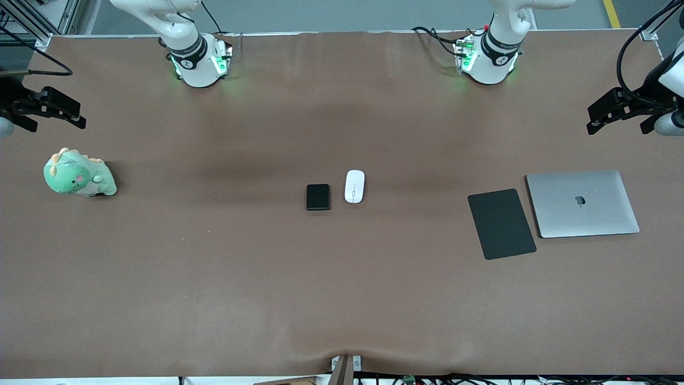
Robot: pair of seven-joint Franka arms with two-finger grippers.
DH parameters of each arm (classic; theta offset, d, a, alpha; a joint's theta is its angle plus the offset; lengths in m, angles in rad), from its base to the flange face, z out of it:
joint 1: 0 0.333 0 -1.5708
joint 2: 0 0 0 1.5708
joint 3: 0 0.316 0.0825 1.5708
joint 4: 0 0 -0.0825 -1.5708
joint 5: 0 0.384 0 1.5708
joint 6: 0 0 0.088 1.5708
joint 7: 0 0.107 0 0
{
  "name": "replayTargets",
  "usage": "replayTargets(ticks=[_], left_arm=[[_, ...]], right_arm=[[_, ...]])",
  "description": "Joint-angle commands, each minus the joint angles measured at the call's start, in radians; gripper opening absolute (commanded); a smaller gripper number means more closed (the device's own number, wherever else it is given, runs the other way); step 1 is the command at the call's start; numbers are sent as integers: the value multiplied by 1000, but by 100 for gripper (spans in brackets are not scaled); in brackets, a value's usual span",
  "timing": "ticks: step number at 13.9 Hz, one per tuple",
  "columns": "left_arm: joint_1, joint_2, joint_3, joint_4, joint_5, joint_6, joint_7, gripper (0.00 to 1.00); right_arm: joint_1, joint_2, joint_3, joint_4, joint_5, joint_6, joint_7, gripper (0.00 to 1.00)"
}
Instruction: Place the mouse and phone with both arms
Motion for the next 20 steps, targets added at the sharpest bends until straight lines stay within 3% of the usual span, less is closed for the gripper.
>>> replayTargets(ticks=[1,4,9,16,20], left_arm=[[-4,17,-64,-1,5,-15,-79,100],[-20,75,-156,-6,5,21,-237,100],[-29,197,-334,-67,21,204,-467,100],[-187,394,-351,-78,20,369,-655,100],[-257,483,-348,-76,23,448,-661,100]], right_arm=[[-6,-1,10,9,-18,-3,-11,100],[-6,-1,10,9,-15,-3,-11,100],[-3,-1,10,9,-8,-3,-5,100],[-5,5,10,16,-6,-5,-12,100],[-3,21,12,29,-3,-5,-8,100]])
